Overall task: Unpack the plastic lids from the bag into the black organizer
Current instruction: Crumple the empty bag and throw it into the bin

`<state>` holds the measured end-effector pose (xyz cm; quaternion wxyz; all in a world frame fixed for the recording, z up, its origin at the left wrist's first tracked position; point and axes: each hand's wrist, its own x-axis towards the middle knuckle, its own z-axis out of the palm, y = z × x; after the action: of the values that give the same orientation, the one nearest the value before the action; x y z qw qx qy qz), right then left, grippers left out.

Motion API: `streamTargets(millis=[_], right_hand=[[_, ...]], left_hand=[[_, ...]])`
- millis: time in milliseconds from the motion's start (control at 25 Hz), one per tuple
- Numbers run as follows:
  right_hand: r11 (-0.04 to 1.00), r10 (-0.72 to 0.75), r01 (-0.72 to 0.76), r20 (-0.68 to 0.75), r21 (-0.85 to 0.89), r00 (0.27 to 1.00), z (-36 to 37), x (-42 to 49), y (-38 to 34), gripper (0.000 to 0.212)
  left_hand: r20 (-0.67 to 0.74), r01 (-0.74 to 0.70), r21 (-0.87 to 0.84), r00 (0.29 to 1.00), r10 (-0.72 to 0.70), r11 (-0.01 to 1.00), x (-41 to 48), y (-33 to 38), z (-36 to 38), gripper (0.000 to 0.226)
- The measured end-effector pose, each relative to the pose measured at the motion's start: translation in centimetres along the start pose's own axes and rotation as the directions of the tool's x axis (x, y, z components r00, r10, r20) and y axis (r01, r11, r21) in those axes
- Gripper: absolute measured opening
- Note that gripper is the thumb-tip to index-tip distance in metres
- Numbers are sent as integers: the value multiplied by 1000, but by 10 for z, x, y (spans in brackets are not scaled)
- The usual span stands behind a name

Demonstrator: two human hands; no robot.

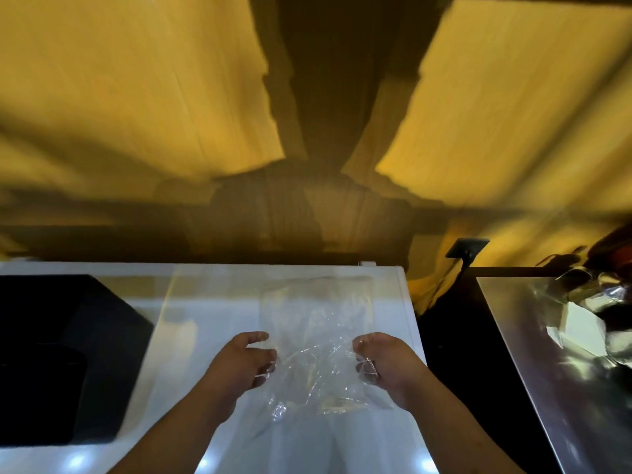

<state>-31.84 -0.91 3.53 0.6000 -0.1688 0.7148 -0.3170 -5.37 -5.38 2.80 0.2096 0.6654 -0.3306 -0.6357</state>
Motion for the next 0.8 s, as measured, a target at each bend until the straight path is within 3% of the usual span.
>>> streamTargets(millis=[240,360,480,640,800], right_hand=[[979,-179,174,37,108,983,17,-37,-24,23],[952,-225,196,105,235,969,33,-48,-30,22],[955,-258,241,85,173,962,48,-57,-33,6],[960,-264,249,121,126,957,55,-65,-30,13],[964,-252,232,163,131,954,58,-75,-26,30]], left_hand=[[-16,-144,-37,990,144,989,-24,33,-65,30],[122,-105,-104,986,117,989,-31,35,-89,33],[214,-103,-14,971,104,995,-36,33,-101,49],[167,-118,11,979,114,993,-31,37,-118,23],[332,-141,75,937,108,987,-35,39,-131,19]])
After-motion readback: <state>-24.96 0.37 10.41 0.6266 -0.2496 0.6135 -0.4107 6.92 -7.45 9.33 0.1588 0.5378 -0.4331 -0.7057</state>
